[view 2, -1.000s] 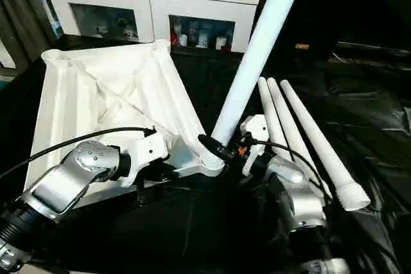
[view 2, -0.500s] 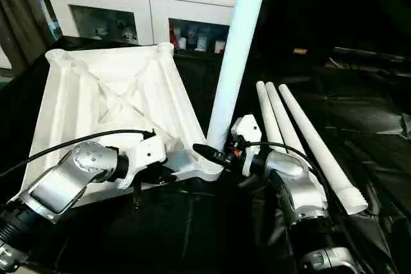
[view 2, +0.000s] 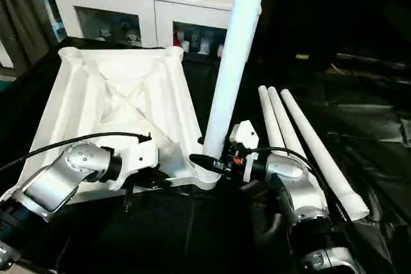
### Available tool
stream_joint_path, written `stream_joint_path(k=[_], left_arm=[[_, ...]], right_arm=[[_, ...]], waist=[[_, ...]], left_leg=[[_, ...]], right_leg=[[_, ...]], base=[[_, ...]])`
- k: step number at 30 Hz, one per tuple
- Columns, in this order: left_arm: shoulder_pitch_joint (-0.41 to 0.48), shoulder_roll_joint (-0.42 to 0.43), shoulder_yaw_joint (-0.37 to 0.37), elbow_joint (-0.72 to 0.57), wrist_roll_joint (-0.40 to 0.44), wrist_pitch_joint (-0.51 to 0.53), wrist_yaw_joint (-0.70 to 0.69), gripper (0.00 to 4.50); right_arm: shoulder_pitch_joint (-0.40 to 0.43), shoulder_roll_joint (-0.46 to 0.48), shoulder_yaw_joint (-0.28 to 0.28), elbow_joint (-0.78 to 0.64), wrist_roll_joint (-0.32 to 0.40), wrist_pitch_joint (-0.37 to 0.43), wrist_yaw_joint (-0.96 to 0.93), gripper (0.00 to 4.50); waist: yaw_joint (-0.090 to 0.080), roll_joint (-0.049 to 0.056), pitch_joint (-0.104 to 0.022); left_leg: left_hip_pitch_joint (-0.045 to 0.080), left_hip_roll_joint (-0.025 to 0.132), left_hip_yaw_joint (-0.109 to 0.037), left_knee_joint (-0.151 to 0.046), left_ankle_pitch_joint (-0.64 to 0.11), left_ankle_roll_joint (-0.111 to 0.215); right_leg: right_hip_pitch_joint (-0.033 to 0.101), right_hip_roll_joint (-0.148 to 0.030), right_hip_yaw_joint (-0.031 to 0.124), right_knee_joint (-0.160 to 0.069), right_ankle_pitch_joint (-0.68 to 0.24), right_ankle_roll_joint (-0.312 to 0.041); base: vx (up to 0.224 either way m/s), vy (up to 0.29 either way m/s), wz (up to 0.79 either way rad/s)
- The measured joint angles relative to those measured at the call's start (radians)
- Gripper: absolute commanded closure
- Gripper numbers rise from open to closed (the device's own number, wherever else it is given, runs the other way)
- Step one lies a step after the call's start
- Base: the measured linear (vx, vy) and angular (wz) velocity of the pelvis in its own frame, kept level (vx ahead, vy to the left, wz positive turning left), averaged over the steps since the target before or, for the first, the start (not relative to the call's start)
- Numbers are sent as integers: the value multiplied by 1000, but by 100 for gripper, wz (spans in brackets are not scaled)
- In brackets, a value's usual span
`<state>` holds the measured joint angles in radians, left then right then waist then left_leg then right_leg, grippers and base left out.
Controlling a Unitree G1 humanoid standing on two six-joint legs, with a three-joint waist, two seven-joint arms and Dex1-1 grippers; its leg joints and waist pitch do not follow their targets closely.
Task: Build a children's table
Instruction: Insert table leg to table base
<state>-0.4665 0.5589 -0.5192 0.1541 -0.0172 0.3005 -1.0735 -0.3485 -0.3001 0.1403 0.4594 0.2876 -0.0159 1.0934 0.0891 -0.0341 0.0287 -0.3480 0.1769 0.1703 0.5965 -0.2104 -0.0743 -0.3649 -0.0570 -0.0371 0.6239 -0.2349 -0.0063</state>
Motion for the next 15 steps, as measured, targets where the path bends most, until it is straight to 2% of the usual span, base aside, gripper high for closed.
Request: stream_joint_path(k=[4, 8, 12, 15], left_arm=[[-4, -7, 6, 18, 8, 2, 2, 450], [-16, -35, 24, 45, 17, 44, 46, 450], [-19, -72, 41, 48, 22, 113, 103, 450], [-32, -106, 53, 48, 37, 183, 171, 450]], right_arm=[[-3, 26, -13, 33, 0, -24, -29, 260], [-36, 65, -28, 95, 0, -39, -128, 260], [-64, 104, -46, 144, -3, -40, -244, 260], [-121, 160, -79, 222, -6, -43, -369, 260]], waist=[[-2, 0, 0], [-9, 1, 1], [-28, 2, 1], [-41, 3, 2]], left_leg=[[1, 0, 0, -1, 0, 0], [8, 0, 0, -1, 0, 0], [8, 0, -2, -1, 0, 0], [8, 0, -2, -3, 0, 0]], right_leg=[[3, 0, 0, 1, 0, 0], [2, -1, -1, 1, -1, 2], [0, -2, -4, -3, -2, 3], [-3, -2, -5, -9, -2, 3]], base=[[0, 0, 0], [0, 0, 0], [0, 0, 0], [0, 0, 0]])
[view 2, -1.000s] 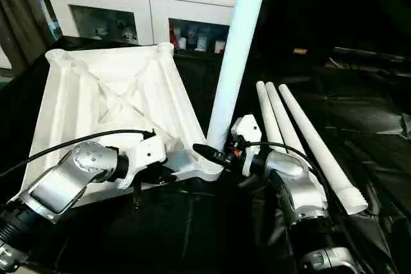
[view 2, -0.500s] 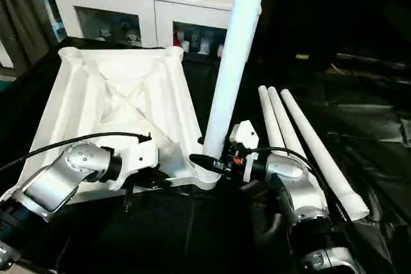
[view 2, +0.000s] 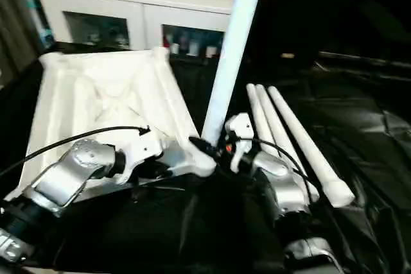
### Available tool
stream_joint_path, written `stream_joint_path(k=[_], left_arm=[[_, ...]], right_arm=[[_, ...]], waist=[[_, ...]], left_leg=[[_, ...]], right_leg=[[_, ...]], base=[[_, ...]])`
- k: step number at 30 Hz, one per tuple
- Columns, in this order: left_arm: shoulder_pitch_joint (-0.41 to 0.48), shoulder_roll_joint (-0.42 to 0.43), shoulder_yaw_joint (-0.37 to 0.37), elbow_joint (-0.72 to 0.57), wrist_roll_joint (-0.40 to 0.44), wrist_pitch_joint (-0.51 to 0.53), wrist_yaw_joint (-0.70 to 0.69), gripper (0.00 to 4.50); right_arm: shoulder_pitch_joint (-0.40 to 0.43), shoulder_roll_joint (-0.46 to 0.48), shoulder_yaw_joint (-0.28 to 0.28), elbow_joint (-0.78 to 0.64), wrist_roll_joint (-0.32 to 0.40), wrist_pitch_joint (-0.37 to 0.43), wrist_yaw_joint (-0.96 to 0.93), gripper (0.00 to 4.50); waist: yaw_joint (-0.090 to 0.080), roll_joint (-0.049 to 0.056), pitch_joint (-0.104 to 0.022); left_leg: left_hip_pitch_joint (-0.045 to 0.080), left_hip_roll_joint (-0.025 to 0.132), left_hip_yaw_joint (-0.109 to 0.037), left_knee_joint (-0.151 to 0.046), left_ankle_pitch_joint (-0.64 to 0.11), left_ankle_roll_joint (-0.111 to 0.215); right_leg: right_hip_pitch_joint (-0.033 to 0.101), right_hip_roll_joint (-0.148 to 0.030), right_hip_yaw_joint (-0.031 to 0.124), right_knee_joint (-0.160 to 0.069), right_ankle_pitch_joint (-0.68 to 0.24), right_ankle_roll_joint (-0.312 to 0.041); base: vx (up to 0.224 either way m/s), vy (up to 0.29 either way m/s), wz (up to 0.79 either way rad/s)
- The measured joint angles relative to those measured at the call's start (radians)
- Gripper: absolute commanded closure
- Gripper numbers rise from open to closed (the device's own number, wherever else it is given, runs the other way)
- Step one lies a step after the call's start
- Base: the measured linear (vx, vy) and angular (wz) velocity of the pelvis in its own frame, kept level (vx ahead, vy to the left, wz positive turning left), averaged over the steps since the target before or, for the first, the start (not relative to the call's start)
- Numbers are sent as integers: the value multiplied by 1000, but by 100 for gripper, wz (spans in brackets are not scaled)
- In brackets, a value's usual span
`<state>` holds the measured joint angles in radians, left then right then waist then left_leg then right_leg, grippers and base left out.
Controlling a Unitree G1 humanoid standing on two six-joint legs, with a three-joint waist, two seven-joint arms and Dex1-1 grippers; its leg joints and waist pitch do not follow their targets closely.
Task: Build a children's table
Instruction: Insert table leg to table base
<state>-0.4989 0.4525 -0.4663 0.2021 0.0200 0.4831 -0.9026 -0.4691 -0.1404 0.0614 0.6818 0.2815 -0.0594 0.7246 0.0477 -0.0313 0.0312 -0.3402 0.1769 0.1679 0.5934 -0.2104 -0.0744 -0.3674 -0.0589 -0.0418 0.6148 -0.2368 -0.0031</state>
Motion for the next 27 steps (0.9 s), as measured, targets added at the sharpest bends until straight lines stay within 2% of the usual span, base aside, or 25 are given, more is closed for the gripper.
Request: stream_joint_path(k=[1, 4, 6, 9, 11, 15, 19, 23, 26, 27], left_arm=[[-7, -11, 2, 0, 7, 24, 21, 450], [-13, -46, 17, -2, 22, 84, 70, 450], [-24, -112, 34, -9, 46, 186, 152, 450], [-29, -202, 38, -31, 66, 272, 248, 450], [-29, -246, 42, -35, 74, 306, 304, 450], [-28, -289, 56, -46, 74, 336, 350, 450], [-27, -293, 66, -54, 74, 346, 370, 450], [0, -230, 54, -74, 63, 248, 328, 450], [21, -175, 53, -103, 63, 190, 292, 450], [26, -162, 56, -114, 63, 182, 283, 422]], right_arm=[[-24, 17, -9, 25, -1, -2, -42, 260], [-66, 48, -23, 80, -3, -13, -126, 260], [-146, 90, -34, 175, -24, -21, -277, 261], [-211, 108, -36, 253, -76, -22, -446, 261], [-234, 120, -30, 276, -117, -35, -512, 261], [-251, 133, -21, 296, -148, -64, -544, 261], [-262, 134, -30, 324, -154, -109, -528, 261], [-233, 131, -91, 294, -84, -157, -386, 261], [-194, 130, -108, 228, -17, -157, -263, 261], [-189, 126, -109, 214, -4, -152, -234, 261]], waist=[[-4, 2, 1], [-14, 3, 2], [-16, 4, 3], [-5, 2, 2], [0, 0, 0], [6, -1, -1], [7, -2, -1], [3, -2, 3], [2, 2, 7], [3, 3, 8]], left_leg=[[-4, 0, -2, -1, 0, 0], [-4, -1, -3, -1, 0, 0], [-4, -2, -2, -1, 0, 0], [-10, -2, -1, -1, 0, -1], [-10, -2, 1, -1, 1, -1], [-10, -1, 1, -8, 2, -3], [-9, -1, 2, -14, 3, -5], [-12, 0, 2, -15, 3, -5], [-17, 0, 2, -14, 4, -4], [-18, 0, 2, -14, 6, 1]], right_leg=[[0, 0, -2, -4, 0, 0], [-2, 0, -2, -5, 2, -3], [-5, -1, -2, -5, 5, -9], [-15, -1, -2, -5, 13, -19], [-13, -1, 0, -4, 24, -19], [-14, -1, -1, -5, 22, -14], [-16, 0, -2, -5, 20, -9], [-19, 0, -2, -5, 20, -9], [-25, 1, -2, -4, 20, -9], [-29, 1, -2, -3, 20, -9]], base=[[0, 0, 0], [0, 0, 0], [0, 0, 0], [0, 0, 0], [0, 0, 0], [0, 0, 0], [0, 0, 0], [0, 0, 0], [0, 0, 0], [0, 0, 0]])
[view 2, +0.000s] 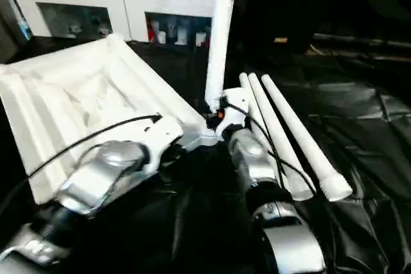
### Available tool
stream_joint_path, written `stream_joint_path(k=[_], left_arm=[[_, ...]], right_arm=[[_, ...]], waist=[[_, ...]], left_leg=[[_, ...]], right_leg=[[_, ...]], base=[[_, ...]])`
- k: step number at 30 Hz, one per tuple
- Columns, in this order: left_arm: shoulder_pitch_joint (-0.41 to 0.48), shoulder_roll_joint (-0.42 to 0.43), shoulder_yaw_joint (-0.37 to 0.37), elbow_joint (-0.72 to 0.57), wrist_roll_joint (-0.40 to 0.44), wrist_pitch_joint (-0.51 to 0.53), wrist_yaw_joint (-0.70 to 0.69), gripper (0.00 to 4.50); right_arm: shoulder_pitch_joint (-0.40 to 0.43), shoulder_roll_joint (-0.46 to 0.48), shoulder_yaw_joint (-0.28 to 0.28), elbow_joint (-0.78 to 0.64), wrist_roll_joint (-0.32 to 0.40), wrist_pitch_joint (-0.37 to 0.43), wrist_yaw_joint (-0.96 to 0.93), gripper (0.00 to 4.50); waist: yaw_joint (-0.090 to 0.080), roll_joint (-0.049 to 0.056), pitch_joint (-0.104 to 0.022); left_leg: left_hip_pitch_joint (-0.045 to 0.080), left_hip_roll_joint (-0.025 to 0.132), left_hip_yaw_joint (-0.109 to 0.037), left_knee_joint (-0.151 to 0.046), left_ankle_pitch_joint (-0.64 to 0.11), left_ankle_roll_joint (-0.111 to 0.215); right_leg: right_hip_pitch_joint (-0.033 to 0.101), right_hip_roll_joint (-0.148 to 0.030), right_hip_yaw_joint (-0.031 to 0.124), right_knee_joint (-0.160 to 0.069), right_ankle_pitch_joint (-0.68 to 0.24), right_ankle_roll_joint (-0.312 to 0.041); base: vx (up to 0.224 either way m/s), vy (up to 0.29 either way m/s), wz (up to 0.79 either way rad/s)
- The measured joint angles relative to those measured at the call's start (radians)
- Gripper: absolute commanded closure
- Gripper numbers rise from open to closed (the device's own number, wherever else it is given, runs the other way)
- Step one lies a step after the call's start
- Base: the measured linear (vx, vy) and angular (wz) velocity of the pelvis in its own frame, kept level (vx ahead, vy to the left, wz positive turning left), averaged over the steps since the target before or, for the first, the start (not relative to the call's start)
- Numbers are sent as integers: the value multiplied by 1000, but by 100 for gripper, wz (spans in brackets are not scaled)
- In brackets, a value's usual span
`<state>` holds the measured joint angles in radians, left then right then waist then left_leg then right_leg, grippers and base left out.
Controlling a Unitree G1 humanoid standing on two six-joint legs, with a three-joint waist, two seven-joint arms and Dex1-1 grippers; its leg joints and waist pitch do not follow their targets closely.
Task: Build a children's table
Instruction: Insert table leg to table base
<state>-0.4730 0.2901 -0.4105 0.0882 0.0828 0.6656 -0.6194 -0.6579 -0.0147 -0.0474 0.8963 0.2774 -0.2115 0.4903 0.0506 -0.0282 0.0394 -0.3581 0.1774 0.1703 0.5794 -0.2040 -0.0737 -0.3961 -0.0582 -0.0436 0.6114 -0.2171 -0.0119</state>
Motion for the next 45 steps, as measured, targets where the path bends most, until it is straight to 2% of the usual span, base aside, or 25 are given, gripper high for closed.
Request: stream_joint_path(k=[2, 5, 8, 12, 14, 16, 18, 19, 21, 26, 27, 29, 31, 40, 43, 45], left_arm=[[32, 25, 14, -53, -14, -10, -37, 393], [72, 52, 53, -143, -74, -13, -100, 370], [81, 91, 122, -221, -176, -14, -185, 346], [71, 123, 227, -242, -315, -4, -294, 307], [32, 120, 287, -227, -369, 13, -317, 303], [-40, 82, 373, -191, -418, 18, -307, 269], [-98, 49, 426, -158, -460, 19, -280, 264], [-135, 19, 460, -130, -480, 19, -251, 246], [-175, -26, 484, -95, -511, 26, -216, 232], [-207, -118, 453, -49, -550, 38, -192, 202], [-207, -128, 446, -43, -553, 43, -193, 183], [-209, -173, 448, -34, -579, 70, -194, 174], [-214, -183, 446, -28, -590, 74, -195, 160], [-232, -215, 404, 7, -575, 25, -181, 90], [-236, -222, 403, 20, -571, 23, -172, 86], [-240, -223, 403, 27, -568, 23, -165, 103]], right_arm=[[37, -17, 5, -78, 35, 25, 80, 261], [79, -56, 10, -171, 82, 65, 166, 261], [105, -96, 10, -288, 126, 119, 253, 261], [149, -158, 15, -415, 165, 200, 348, 261], [167, -181, 17, -443, 175, 241, 380, 261], [182, -199, 24, -473, 189, 274, 410, 261], [196, -210, 28, -508, 200, 298, 424, 261], [200, -217, 35, -527, 203, 313, 433, 261], [212, -221, 38, -563, 206, 325, 436, 261], [222, -208, 56, -580, 204, 351, 434, 261], [222, -207, 56, -581, 204, 357, 433, 261], [225, -216, 55, -599, 203, 377, 429, 261], [230, -220, 55, -617, 203, 386, 423, 261], [239, -232, 75, -652, 195, 420, 430, 261], [239, -232, 86, -653, 191, 430, 432, 261], [239, -232, 91, -654, 187, 433, 433, 261]], waist=[[2, 3, 2], [13, 4, 7], [22, 5, 7], [30, 5, 7], [36, 5, 8], [39, 6, 9], [39, 7, 9], [39, 7, 9], [39, 7, 9], [38, 13, 11], [37, 14, 12], [39, 22, 16], [40, 28, 17], [40, 31, 16], [40, 31, 16], [40, 31, 16]], left_leg=[[-9, 0, 0, 2, 2, 3], [-16, 1, 0, 7, 0, 7], [-17, 1, 0, 9, -2, 9], [-15, 1, 0, 12, -2, 9], [-14, 1, 0, 13, 0, 6], [-13, 1, 1, 13, 3, 5], [-10, 2, 2, 13, 3, 5], [-9, 2, 2, 13, 3, 4], [-9, 2, 2, 13, 3, 4], [-10, 2, 1, 14, 4, 5], [-10, 2, 1, 14, 4, 5], [-11, 2, 1, 15, 4, 6], [-11, 3, 1, 16, 4, 6], [-11, 4, 1, 19, 4, 6], [-11, 4, 1, 21, 4, 6], [-11, 4, 0, 22, 4, 6]], right_leg=[[-8, 0, 0, 1, 0, 0], [-12, 0, -1, 2, 0, 0], [-12, 0, 0, 2, 0, 0], [-11, 0, 0, 4, 0, 0], [-11, 0, 1, 6, 1, -2], [-9, -1, 1, 6, 3, -2], [-6, -1, 1, 6, 4, -3], [-5, -1, 1, 6, 5, -3], [-4, -1, 1, 5, 5, -3], [-5, -1, 0, 5, 6, -3], [-5, -1, 0, 5, 6, -3], [-5, -1, -1, 5, 6, -3], [-5, -1, -1, 6, 6, -3], [-5, 0, -1, 8, 6, -3], [-5, 0, -1, 11, 6, -3], [-5, 0, -1, 12, 6, -3]], base=[[0, 0, 0], [0, 0, 0], [0, 0, 0], [0, 0, 0], [0, 0, 0], [0, 0, 0], [0, 0, 0], [0, 0, 0], [0, 0, 0], [0, 0, 0], [0, 0, 0], [0, 0, 0], [0, 0, 0], [0, 0, 0], [0, 0, 0], [0, 0, 0]])
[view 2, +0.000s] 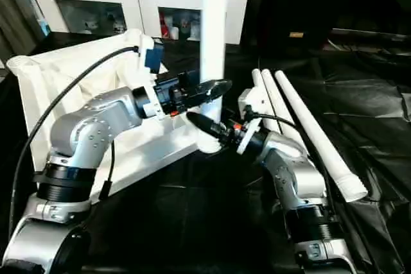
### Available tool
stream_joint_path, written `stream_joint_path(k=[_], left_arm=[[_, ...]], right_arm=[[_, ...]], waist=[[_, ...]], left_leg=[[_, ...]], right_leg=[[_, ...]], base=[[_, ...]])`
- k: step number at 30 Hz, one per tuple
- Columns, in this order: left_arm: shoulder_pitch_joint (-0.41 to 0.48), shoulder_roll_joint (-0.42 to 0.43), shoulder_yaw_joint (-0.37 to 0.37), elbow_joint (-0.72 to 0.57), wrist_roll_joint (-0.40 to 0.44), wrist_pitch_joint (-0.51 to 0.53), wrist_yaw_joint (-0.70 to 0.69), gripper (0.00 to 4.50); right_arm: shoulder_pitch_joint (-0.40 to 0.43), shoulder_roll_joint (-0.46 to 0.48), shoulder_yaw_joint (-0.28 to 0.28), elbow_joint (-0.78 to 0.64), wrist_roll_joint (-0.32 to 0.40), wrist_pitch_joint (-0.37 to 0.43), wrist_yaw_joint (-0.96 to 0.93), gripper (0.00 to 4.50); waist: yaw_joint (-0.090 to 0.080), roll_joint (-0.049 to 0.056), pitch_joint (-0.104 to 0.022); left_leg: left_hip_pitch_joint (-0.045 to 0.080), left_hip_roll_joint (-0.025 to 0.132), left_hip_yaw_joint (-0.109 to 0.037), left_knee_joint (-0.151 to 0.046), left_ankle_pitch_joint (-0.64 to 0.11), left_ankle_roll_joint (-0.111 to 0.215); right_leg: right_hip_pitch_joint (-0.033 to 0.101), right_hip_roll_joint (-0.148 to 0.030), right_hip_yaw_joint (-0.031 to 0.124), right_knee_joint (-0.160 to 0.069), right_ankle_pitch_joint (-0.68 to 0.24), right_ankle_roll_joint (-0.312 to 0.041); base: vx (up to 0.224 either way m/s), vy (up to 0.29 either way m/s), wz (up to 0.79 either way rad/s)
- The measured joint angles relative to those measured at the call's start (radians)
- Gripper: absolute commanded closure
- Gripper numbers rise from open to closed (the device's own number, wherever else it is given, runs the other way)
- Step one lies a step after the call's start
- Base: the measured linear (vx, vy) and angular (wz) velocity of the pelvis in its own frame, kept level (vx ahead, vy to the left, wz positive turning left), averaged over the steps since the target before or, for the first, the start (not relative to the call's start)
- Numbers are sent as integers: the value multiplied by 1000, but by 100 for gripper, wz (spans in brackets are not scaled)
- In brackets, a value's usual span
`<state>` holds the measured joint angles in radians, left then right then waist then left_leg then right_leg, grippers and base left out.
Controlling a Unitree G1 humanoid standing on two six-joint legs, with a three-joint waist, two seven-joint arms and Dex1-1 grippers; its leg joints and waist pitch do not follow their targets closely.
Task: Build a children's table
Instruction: Insert table leg to table base
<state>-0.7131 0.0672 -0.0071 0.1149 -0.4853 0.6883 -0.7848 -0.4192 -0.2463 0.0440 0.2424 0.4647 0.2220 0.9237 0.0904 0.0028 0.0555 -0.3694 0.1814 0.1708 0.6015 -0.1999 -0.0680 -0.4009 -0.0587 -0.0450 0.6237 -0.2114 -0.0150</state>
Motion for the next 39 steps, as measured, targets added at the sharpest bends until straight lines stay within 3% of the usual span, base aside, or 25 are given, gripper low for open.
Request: stream_joint_path(k=[18, 25, 27, 32, 39], left_arm=[[-13, 19, 4, 28, 0, 2, 7, 244], [-30, 36, -21, 56, 18, -39, -11, 258], [-34, 38, -22, 57, 20, -39, -14, 259], [-37, 49, -42, 59, 30, -39, -18, 260], [-37, 63, -58, 59, 46, -48, -30, 260]], right_arm=[[-1, -2, 5, -3, -5, 13, 21, 261], [-6, -12, 5, 1, -14, 10, 23, 261], [-9, -13, 4, 1, -13, 11, 24, 191], [-17, -37, 5, -1, -15, 36, 33, 165], [-17, -82, 19, -15, -5, 108, 85, 162]], waist=[[3, 0, 0], [3, 0, 0], [4, 0, 0], [4, 0, 0], [6, 0, 0]], left_leg=[[1, 0, 0, 2, 0, 0], [0, 0, 0, 3, 0, 0], [0, 0, 0, 3, 0, 0], [0, 0, 0, 4, 0, 0], [0, 0, 0, 5, 0, 0]], right_leg=[[0, 0, 0, 4, 0, 0], [0, 0, 0, 5, 0, 0], [0, 0, 0, 5, 0, 0], [0, 0, 0, 5, 0, 0], [0, 0, 0, 6, 0, 0]], base=[[0, 0, 0], [0, 0, 0], [0, 0, 0], [0, 0, 0], [0, 0, 0]])
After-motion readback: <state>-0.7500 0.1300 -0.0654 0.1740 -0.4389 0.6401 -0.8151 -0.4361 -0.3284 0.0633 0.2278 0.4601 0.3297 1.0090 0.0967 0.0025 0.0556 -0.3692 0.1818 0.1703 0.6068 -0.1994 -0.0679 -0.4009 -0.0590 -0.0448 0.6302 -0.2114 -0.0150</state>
